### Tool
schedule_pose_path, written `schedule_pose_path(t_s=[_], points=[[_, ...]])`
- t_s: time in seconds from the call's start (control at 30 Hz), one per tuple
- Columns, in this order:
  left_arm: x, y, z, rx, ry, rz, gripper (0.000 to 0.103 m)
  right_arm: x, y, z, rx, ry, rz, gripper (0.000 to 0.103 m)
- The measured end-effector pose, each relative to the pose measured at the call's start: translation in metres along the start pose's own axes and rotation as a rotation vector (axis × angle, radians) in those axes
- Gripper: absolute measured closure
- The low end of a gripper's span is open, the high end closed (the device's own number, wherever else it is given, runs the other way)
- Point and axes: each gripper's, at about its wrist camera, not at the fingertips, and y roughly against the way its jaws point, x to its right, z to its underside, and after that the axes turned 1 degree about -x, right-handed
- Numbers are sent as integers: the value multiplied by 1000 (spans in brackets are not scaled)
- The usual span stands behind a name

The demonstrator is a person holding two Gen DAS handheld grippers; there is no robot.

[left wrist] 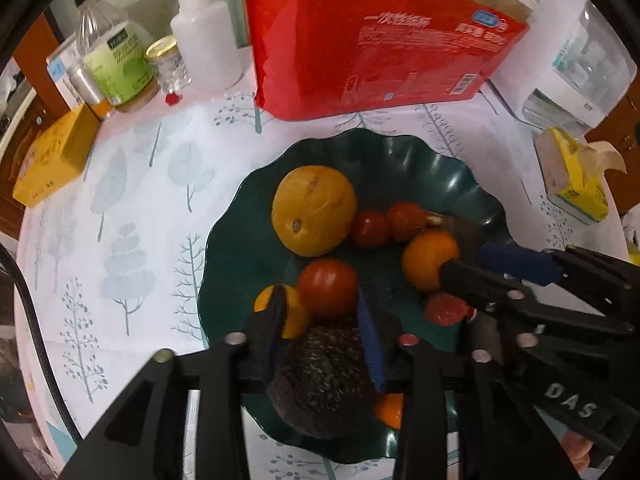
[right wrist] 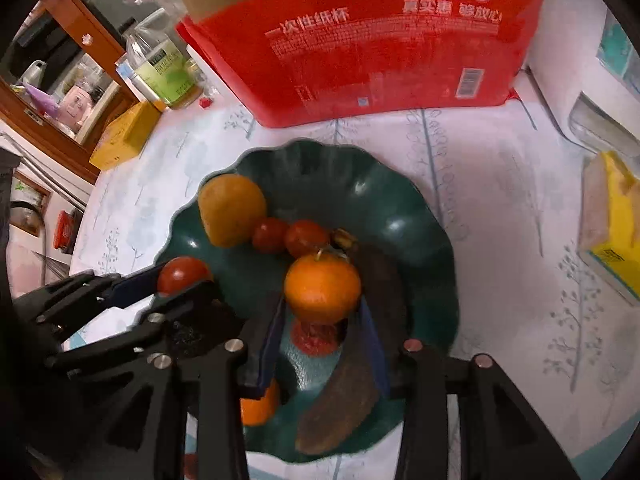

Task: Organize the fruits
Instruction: 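Carry the tomato and tangerine onto the green plate and open both tools, then lift both open tools away from the plate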

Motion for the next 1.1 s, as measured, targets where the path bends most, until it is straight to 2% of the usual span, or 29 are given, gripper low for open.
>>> schedule_pose_path(t_s=[0.03, 0.1, 0.13, 0.2, 0.57, 0.8, 1.1], points=[[-3, -1, -1, -4, 11, -4, 45, 0, 0, -1, 4, 6, 2, 63], [-11, 0, 1, 2, 31, 15, 36, 3, 1, -2, 4, -2, -21, 62], [-14, 1, 1, 6, 35, 25, 35, 6, 2, -2, 6, -14, -44, 61], [-18, 5, 2, 16, 39, 35, 34, 10, 5, 0, 14, -38, -68, 55], [-16, 41, 21, 51, 3, 50, 33, -7, 32, 18, 68, -23, -42, 55], [-13, 93, 44, 99, -26, 68, 33, -27, 72, 34, 106, -10, -27, 55], [-21, 163, 87, 159, -23, 52, 32, -67, 139, 68, 189, 17, -22, 55]])
